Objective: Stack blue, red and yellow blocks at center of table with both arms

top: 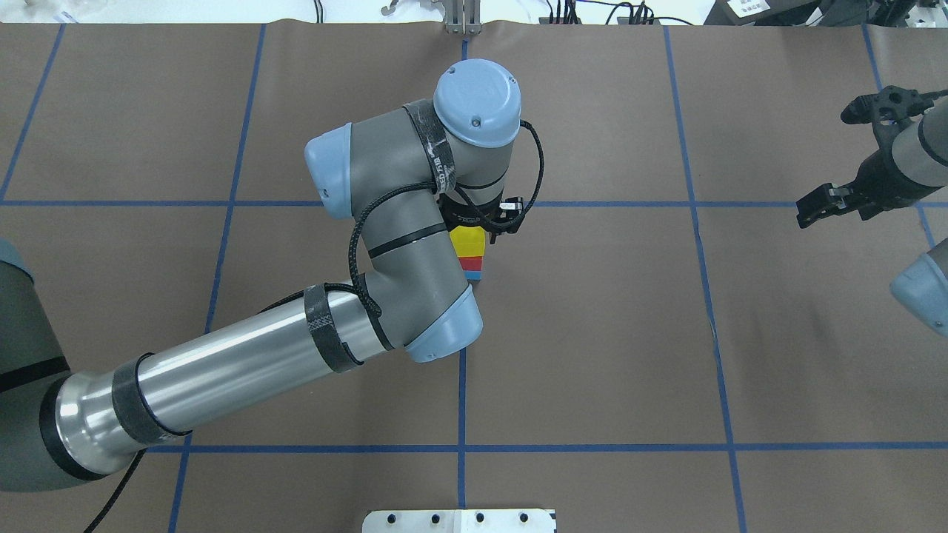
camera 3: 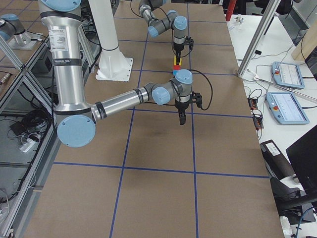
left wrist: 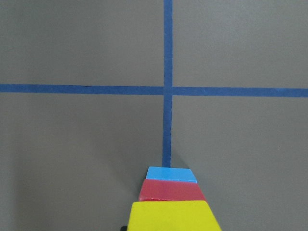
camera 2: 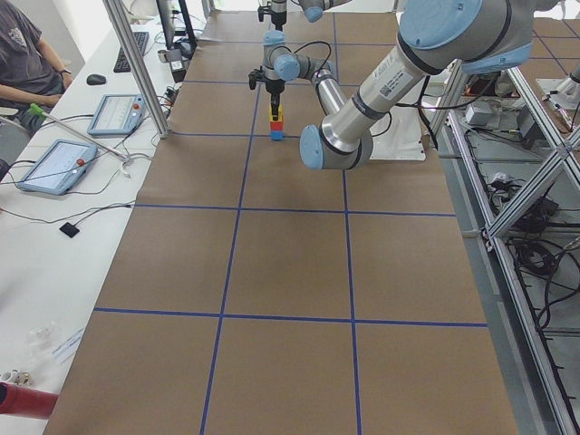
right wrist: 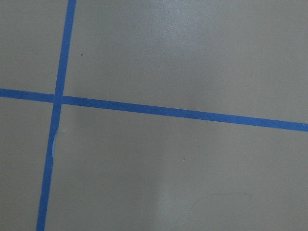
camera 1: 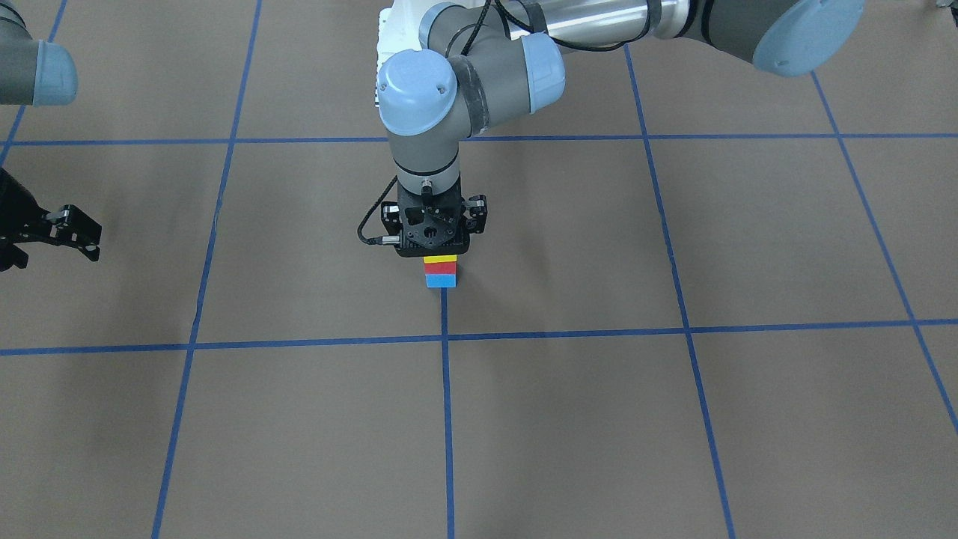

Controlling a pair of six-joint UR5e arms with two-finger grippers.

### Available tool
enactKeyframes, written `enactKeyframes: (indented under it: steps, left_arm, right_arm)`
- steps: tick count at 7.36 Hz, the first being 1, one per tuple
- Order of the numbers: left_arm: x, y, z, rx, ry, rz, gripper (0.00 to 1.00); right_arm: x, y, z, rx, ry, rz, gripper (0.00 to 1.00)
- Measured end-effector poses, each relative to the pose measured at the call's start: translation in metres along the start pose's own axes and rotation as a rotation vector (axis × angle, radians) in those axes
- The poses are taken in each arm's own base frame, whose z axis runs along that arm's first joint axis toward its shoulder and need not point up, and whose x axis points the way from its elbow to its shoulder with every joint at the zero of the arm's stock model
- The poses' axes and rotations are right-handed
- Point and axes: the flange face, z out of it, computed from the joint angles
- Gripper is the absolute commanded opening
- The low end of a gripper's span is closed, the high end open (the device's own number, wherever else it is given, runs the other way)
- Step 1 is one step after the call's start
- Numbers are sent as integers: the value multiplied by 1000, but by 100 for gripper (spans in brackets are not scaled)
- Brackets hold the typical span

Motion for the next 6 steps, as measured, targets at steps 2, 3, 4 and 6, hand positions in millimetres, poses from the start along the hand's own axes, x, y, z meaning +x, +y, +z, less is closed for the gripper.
enactKeyframes:
  steps: [2, 3, 4, 6]
  left_arm:
    - [1, 1, -18, 10, 25, 3, 100]
    - [-10, 4, -46, 19, 51, -2, 100]
    - [-46, 7, -76, 25, 65, -10, 100]
    - [-183, 20, -107, 59, 60, 53, 100]
  right_arm:
    - [0, 0, 0, 1, 0, 0, 100]
    - [0, -1, -1, 2, 0, -1, 100]
    - [3, -2, -6, 11, -1, 4, 100]
    - [38, -14, -42, 56, -39, 69, 100]
